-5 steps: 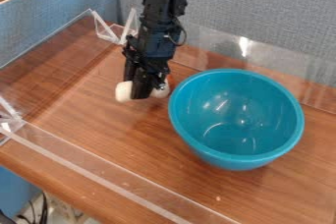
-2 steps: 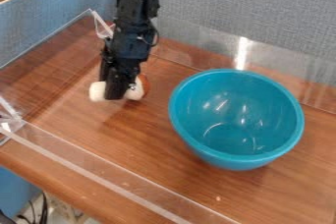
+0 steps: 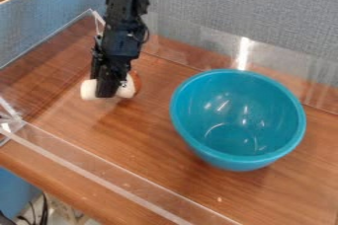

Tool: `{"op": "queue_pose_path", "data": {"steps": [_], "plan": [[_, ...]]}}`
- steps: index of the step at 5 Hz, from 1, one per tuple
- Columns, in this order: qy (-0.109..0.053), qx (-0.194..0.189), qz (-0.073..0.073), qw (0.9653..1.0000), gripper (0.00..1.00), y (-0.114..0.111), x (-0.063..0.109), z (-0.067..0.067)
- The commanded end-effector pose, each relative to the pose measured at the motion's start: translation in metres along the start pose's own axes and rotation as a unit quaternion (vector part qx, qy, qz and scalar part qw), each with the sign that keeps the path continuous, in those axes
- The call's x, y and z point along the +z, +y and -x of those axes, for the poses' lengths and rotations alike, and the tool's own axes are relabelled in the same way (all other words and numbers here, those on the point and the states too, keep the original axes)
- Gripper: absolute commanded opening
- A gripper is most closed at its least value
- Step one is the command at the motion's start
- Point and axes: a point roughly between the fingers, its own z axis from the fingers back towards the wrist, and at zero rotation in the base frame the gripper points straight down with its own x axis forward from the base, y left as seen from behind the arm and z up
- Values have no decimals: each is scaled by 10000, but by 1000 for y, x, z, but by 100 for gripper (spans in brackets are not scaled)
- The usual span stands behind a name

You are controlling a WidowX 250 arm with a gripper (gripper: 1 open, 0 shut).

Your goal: Remove the mushroom from inside the blue bowl and put it on the table

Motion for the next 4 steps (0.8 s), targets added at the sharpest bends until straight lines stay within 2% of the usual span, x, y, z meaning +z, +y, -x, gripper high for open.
{"op": "queue_pose_path", "data": {"steps": [1, 2, 4], "plan": [[-223, 1, -210, 9995, 0, 7, 17, 6], [-189, -75, -183, 9996, 0, 6, 12, 10], [-161, 18, -73, 9998, 0, 20, 17, 13]]}}
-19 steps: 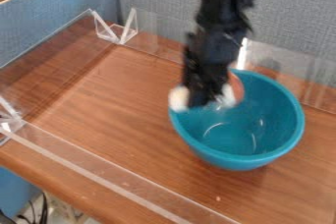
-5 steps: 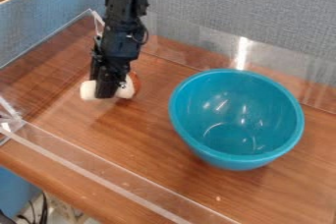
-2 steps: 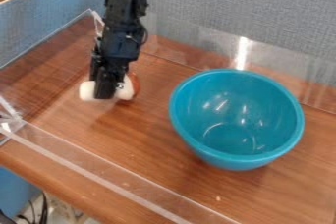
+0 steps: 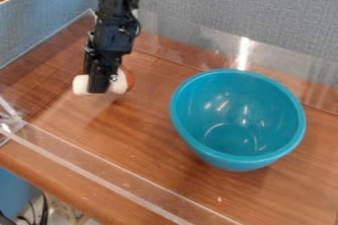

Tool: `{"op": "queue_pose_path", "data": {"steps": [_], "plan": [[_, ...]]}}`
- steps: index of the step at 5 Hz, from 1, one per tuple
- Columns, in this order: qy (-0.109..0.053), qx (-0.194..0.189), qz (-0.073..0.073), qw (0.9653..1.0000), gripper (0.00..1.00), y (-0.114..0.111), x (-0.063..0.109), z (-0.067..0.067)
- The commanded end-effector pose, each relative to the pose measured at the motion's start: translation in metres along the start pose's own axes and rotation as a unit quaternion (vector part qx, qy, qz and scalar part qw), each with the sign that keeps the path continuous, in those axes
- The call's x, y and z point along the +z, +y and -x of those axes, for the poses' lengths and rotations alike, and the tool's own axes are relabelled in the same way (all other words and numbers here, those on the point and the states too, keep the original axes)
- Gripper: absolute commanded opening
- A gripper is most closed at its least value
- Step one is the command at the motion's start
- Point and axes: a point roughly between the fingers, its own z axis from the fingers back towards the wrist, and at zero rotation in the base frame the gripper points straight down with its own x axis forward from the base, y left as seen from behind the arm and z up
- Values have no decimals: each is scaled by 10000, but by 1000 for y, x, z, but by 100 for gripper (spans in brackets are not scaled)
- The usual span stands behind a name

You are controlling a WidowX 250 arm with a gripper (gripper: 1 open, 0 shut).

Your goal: Remove the mushroom from inside the blue bowl and put it on the table

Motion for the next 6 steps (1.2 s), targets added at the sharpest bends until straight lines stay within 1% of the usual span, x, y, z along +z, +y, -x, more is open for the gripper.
{"op": "queue_pose_path", "data": {"steps": [1, 3, 5, 6], "plan": [[-200, 115, -159, 9996, 0, 14, 20, 6], [-133, 515, 12, 9986, 0, 17, 31, 19], [-37, 559, 61, 9984, 0, -2, 22, 15], [-8, 359, 3, 9994, 0, -8, 29, 16]]}}
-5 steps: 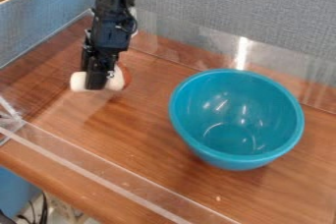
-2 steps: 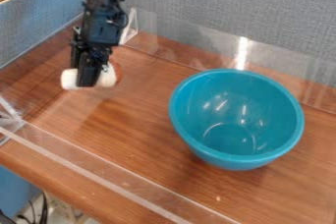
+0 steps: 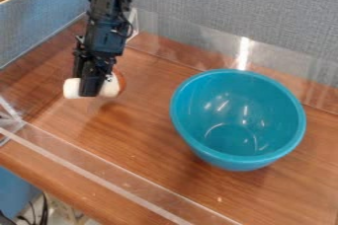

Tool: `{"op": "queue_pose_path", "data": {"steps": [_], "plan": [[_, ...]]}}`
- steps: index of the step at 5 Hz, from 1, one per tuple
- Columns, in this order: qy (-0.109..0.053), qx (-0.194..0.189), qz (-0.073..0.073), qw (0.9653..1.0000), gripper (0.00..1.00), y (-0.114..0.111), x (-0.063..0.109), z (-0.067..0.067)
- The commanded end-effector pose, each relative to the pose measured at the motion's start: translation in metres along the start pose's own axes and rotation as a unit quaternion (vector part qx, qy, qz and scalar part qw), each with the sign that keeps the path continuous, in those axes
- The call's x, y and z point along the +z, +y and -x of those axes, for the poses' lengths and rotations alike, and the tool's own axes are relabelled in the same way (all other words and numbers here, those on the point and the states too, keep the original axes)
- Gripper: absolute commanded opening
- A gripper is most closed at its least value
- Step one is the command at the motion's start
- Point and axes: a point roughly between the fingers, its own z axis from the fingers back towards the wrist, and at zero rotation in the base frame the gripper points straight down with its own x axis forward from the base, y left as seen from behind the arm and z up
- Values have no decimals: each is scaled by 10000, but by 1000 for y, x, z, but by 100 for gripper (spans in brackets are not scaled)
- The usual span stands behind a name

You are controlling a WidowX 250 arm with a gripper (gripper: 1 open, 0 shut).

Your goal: Remove the mushroom from inside the blue bowl and put it on the table

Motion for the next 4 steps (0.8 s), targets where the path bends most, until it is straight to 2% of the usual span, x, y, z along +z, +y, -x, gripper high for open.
{"op": "queue_pose_path", "data": {"steps": [1, 3, 4], "plan": [[-258, -149, -375, 9988, 0, -7, 33, 9], [-90, -338, -366, 9987, 0, 6, 4, 11], [-6, -547, -408, 9977, 0, 5, 2, 15]]}}
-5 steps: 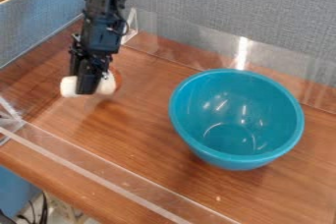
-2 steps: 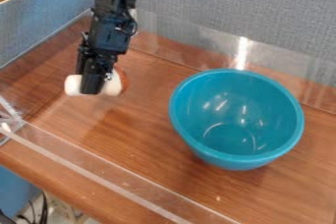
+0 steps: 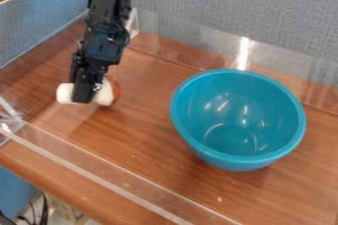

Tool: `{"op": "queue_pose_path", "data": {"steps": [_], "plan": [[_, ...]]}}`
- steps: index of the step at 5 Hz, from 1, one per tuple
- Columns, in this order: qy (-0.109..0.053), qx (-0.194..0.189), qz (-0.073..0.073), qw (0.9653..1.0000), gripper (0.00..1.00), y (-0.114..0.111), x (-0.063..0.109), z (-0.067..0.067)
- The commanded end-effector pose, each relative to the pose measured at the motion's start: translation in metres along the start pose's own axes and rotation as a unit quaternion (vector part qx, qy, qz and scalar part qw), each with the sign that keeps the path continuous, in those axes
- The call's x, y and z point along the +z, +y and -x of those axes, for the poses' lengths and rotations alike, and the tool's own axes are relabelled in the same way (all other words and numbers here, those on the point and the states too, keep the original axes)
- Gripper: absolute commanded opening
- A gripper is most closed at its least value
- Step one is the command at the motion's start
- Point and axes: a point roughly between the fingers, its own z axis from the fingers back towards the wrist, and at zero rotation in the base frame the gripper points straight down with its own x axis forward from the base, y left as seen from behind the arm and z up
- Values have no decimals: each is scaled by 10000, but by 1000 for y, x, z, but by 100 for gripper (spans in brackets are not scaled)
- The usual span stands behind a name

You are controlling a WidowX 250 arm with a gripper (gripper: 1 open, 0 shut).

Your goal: Remove the mushroom from inside the blue bowl and put it on the table

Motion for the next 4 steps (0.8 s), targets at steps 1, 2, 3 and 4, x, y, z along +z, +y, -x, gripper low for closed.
{"op": "queue_pose_path", "data": {"steps": [1, 2, 3, 4], "plan": [[-127, -126, -239, 9996, 0, 0, 15, 11], [-102, -324, -266, 9991, 0, -3, 15, 15], [-116, -192, -156, 9996, 0, -1, 1, 13], [-145, -45, -43, 9999, 100, 1, -12, 12]]}}
